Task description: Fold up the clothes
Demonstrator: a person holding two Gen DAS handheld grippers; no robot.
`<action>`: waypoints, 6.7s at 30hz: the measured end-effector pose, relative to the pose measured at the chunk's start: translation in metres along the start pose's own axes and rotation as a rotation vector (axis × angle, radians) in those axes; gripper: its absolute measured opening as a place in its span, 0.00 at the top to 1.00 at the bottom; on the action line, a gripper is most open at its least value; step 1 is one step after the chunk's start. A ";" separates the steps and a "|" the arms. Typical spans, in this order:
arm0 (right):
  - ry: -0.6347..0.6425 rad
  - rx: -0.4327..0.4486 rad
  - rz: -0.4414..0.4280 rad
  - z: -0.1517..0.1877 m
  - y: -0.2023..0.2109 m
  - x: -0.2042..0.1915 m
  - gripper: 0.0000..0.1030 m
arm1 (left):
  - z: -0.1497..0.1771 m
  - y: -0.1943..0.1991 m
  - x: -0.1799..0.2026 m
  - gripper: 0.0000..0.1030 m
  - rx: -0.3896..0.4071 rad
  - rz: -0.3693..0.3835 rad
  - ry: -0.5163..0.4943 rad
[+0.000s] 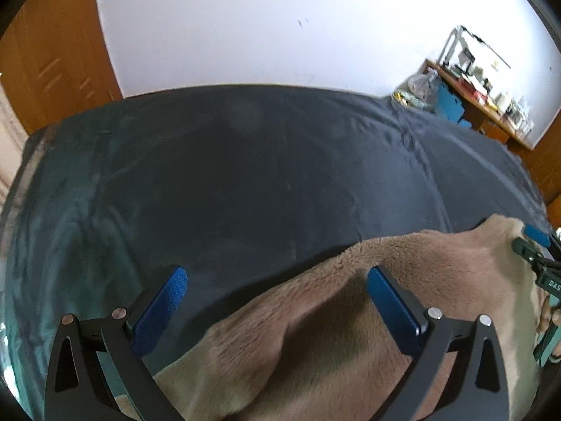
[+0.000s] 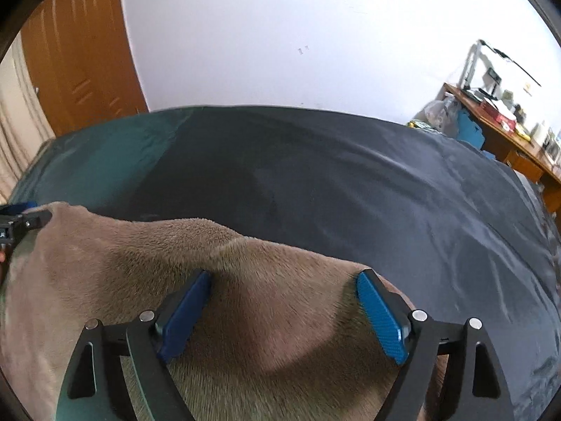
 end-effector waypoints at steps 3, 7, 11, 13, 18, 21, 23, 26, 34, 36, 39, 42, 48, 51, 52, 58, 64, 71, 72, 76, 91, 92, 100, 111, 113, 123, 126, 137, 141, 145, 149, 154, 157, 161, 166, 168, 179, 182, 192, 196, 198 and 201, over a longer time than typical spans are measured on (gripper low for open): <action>-0.007 0.042 -0.007 -0.001 0.028 0.003 0.15 | 0.001 0.019 0.001 0.00 0.023 0.022 0.001; 0.013 0.011 0.000 0.017 0.046 0.005 0.15 | 0.013 0.028 0.015 0.00 0.018 0.066 -0.036; 0.003 -0.068 -0.040 0.048 0.042 0.001 0.15 | 0.029 0.015 0.017 0.00 -0.023 0.070 -0.039; 0.003 -0.089 -0.037 0.058 0.038 0.000 0.15 | 0.034 0.006 0.006 0.00 -0.041 0.055 0.000; 0.010 -0.075 -0.013 0.069 0.030 0.002 0.14 | 0.023 -0.003 -0.038 0.00 -0.004 -0.039 0.071; 0.019 -0.064 0.006 0.067 0.028 0.000 0.11 | 0.014 -0.006 -0.049 0.00 0.008 -0.049 0.096; 0.019 -0.050 0.008 0.067 0.029 -0.003 0.10 | 0.011 -0.006 -0.051 0.00 0.004 -0.028 0.115; 0.023 -0.033 0.008 0.067 0.030 0.006 0.09 | 0.009 0.001 -0.052 0.00 0.011 0.036 0.159; 0.022 -0.013 0.004 0.063 0.025 0.007 0.08 | 0.021 0.051 -0.032 0.00 0.037 0.234 0.164; 0.022 -0.012 0.004 0.062 0.023 0.008 0.08 | 0.027 0.060 -0.023 0.00 0.033 0.264 0.139; 0.021 -0.011 0.004 0.061 0.023 0.008 0.08 | 0.032 0.063 -0.017 0.00 0.014 0.303 0.141; 0.021 -0.011 0.004 0.060 0.022 0.008 0.08 | 0.034 0.059 -0.018 0.00 -0.006 0.356 0.181; 0.021 -0.010 0.004 0.061 0.022 0.009 0.08 | 0.045 0.047 -0.026 0.00 -0.050 0.418 0.282; 0.022 -0.011 0.005 0.060 0.022 0.010 0.08 | 0.048 0.054 -0.027 0.00 -0.036 0.441 0.292; 0.022 -0.011 0.005 0.060 0.021 0.010 0.08 | 0.047 0.056 -0.026 0.00 -0.031 0.449 0.290; 0.022 -0.011 0.006 0.060 0.022 0.009 0.08 | 0.044 0.062 -0.012 0.00 -0.024 0.498 0.286; 0.022 -0.011 0.006 0.060 0.023 0.009 0.08 | 0.040 0.066 -0.003 0.00 0.004 0.463 0.214; 0.021 -0.011 0.005 0.061 0.023 0.008 0.08 | 0.041 0.025 -0.023 0.00 -0.032 0.447 0.302; 0.021 -0.011 0.005 0.061 0.023 0.008 0.08 | 0.039 0.025 -0.024 0.00 -0.027 0.443 0.298; 0.023 -0.011 0.007 0.062 0.023 0.008 0.08 | 0.027 0.015 -0.034 0.00 0.018 0.388 0.298; 0.024 -0.018 0.002 0.060 0.019 0.011 0.02 | 0.016 -0.006 -0.025 0.00 0.018 0.165 0.097; 0.025 -0.020 0.003 0.059 0.019 0.011 0.02 | 0.018 -0.005 -0.022 0.00 0.007 0.157 0.083; 0.038 -0.025 -0.006 0.059 0.018 0.013 0.01 | 0.034 0.011 -0.009 0.00 -0.045 0.073 0.010; 0.022 -0.046 -0.069 0.095 0.095 0.006 0.01 | 0.069 0.074 0.035 0.00 0.000 0.103 -0.089; 0.073 -0.062 -0.097 0.113 0.106 -0.008 0.01 | 0.081 0.074 0.048 0.00 -0.012 0.126 -0.102; 0.151 -0.081 -0.096 0.181 0.112 -0.036 0.00 | 0.128 0.050 0.072 0.00 -0.021 0.071 -0.099; 0.135 -0.063 -0.079 0.183 0.113 -0.034 0.00 | 0.127 0.049 0.074 0.00 0.002 0.039 -0.115; -0.113 0.095 -0.109 0.229 0.204 0.023 0.00 | 0.137 0.058 0.060 0.00 0.064 0.052 -0.097; -0.305 0.150 -0.053 0.260 0.245 0.082 0.01 | 0.137 0.062 0.060 0.00 0.072 0.064 -0.086; -0.421 0.210 0.081 0.292 0.291 0.136 0.08 | 0.137 0.062 0.061 0.00 0.074 0.067 -0.084; -0.537 0.225 0.190 0.327 0.329 0.187 0.15 | 0.142 0.067 0.058 0.00 0.083 0.087 -0.071; -0.748 0.226 0.247 0.372 0.350 0.239 0.35 | 0.141 0.069 0.060 0.00 0.088 0.099 -0.063; -0.857 0.209 0.242 0.392 0.349 0.257 0.44 | 0.146 0.076 0.053 0.00 0.090 0.106 -0.059; -0.970 0.196 0.228 0.414 0.347 0.275 0.50 | 0.146 0.078 0.051 0.00 0.096 0.126 -0.048; -1.044 0.193 0.181 0.426 0.338 0.284 0.50 | 0.144 0.080 0.052 0.00 0.101 0.143 -0.036; -1.091 0.194 0.145 0.433 0.331 0.288 0.50 | 0.145 0.081 0.052 0.00 0.101 0.142 -0.034; -1.113 0.251 -0.016 0.424 0.307 0.282 0.64 | 0.137 0.080 0.062 0.00 0.103 0.149 -0.026; -1.089 0.238 0.008 0.419 0.303 0.281 0.72 | 0.138 0.081 0.060 0.00 0.104 0.154 -0.023; -0.985 0.255 0.153 0.405 0.308 0.286 0.88 | 0.140 0.082 0.056 0.00 0.108 0.161 -0.019; -0.936 0.337 0.256 0.380 0.339 0.297 0.89 | 0.139 0.082 0.055 0.00 0.108 0.160 -0.020; -0.916 0.386 0.295 0.362 0.360 0.305 0.89 | 0.140 0.083 0.055 0.00 0.108 0.159 -0.020; -0.885 0.456 0.346 0.332 0.389 0.317 0.89 | 0.140 0.084 0.054 0.00 0.108 0.160 -0.019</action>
Point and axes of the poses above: each gripper's, at about its wrist camera, not at the fingertips, and y roughly against the way its jaws point, x to its right, z to its underside, the point moved 9 cm from there along -y, roughly the way its jaws point, and after that the axes turned 4 degrees about z, right-handed, at the moved point
